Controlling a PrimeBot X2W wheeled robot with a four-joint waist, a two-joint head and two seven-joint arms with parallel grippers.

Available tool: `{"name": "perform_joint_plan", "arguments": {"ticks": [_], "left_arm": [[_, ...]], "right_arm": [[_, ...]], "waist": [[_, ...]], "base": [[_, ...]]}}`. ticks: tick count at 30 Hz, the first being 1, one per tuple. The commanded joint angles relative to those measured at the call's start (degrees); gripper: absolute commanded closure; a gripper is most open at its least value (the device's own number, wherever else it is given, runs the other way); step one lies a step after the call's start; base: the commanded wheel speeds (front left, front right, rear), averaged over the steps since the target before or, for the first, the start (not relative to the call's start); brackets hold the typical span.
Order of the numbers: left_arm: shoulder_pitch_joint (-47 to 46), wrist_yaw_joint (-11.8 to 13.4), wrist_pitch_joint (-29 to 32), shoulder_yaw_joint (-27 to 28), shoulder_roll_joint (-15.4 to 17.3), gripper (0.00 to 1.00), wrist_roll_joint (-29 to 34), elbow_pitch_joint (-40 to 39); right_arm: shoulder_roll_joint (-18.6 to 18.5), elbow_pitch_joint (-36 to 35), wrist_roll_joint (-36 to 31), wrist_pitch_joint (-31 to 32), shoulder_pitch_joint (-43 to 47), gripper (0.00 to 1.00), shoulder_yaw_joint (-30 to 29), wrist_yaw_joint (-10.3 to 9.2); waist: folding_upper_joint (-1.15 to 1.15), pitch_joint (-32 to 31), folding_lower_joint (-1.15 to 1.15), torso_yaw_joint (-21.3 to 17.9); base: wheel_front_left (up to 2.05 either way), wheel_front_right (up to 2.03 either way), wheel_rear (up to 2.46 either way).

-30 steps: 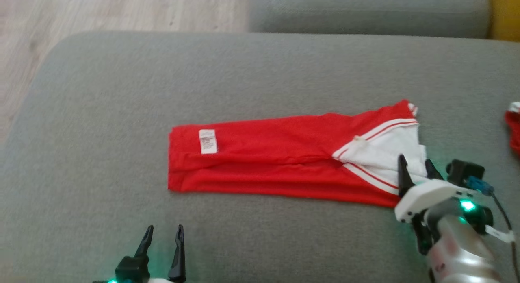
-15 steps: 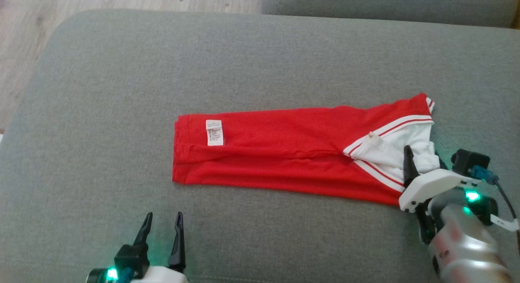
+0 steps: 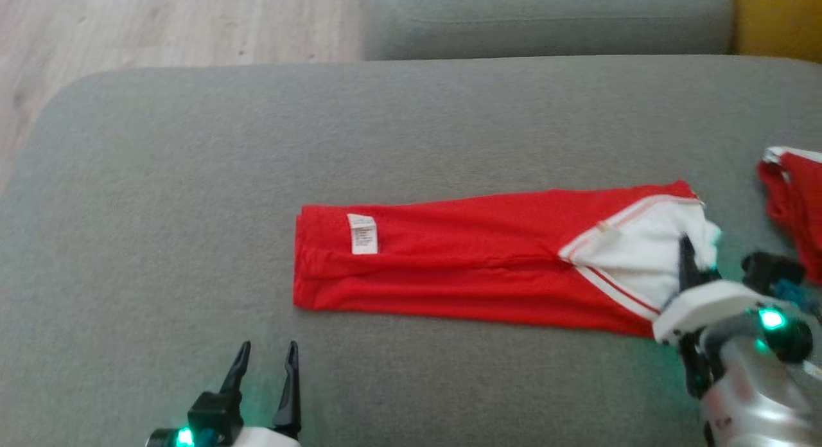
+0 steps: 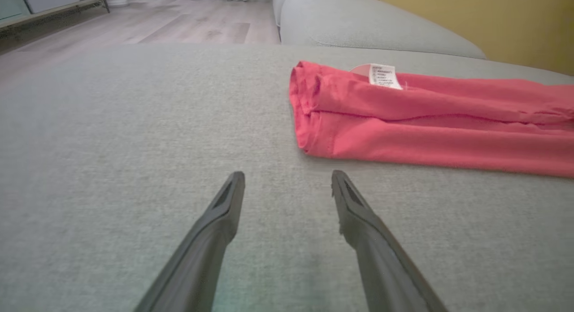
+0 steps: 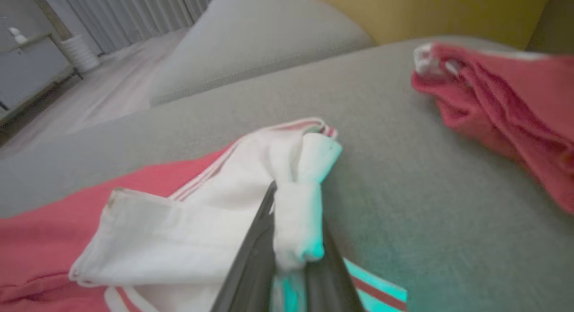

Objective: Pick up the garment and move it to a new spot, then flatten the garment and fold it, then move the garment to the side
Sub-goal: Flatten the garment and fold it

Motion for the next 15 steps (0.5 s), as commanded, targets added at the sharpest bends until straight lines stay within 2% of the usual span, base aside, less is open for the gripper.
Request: {"name": "perform_joint_plan", "arguments": {"ticks": [1, 7, 15], "left_arm": [[-0.8, -0.3, -0.5, 1.3, 0.0, 0.0, 0.0, -1.8], [-0.8, -0.4, -0.5, 0.0, 0.0, 0.0, -0.8, -1.3], [-1.2, -0.6, -0.5, -1.6, 0.0, 0.0, -0.4, -0.8]], "right_arm": [[0.8, -2.9, 0.0, -0.6, -2.2, 1.0, 2.1, 0.19], [4.2, -13.4, 5.0, -0.6, -2.5, 1.0, 11.1, 0.19], [5.0, -18.7, 18.1, -0.2, -1.1, 1.0, 29.1, 0.19]], "waist": [[0.0, -0.6, 0.0, -0.8], [0.0, -1.4, 0.0, 0.7], [0.0, -0.9, 0.0, 8.9]], "base": [[0.0, 0.0, 0.0], [0.0, 0.0, 0.0], [0.0, 0.0, 0.0]]}}
